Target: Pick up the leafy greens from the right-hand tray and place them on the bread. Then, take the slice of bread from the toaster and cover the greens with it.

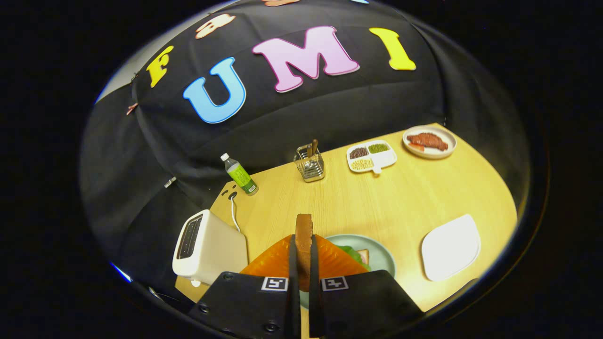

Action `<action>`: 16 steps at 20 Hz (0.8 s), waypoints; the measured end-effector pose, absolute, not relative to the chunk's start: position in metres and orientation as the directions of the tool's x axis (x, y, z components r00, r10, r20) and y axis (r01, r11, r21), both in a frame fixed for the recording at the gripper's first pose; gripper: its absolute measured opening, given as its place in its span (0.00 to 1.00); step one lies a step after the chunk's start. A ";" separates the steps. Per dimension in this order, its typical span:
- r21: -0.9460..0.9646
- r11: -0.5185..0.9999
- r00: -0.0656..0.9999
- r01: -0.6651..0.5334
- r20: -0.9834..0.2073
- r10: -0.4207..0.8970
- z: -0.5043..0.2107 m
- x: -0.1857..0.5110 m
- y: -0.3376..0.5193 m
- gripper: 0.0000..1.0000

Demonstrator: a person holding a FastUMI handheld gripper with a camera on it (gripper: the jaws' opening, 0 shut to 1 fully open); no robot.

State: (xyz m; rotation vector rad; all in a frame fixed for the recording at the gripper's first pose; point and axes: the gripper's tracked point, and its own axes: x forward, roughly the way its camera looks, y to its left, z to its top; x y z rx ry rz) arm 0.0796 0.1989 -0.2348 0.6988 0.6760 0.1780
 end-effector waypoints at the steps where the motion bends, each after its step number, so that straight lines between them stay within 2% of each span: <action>1: 0.676 0.731 0.772 0.088 -0.510 0.379 -0.241 0.082 0.201 0.11; 4: 0.712 0.688 0.771 0.138 -0.513 0.377 -0.265 0.080 0.203 0.11; 8: 0.650 0.736 0.763 0.191 -0.570 0.305 -0.304 0.073 0.181 0.11; 16: 0.457 0.877 0.714 0.144 -0.662 0.228 -0.359 0.059 0.169 0.12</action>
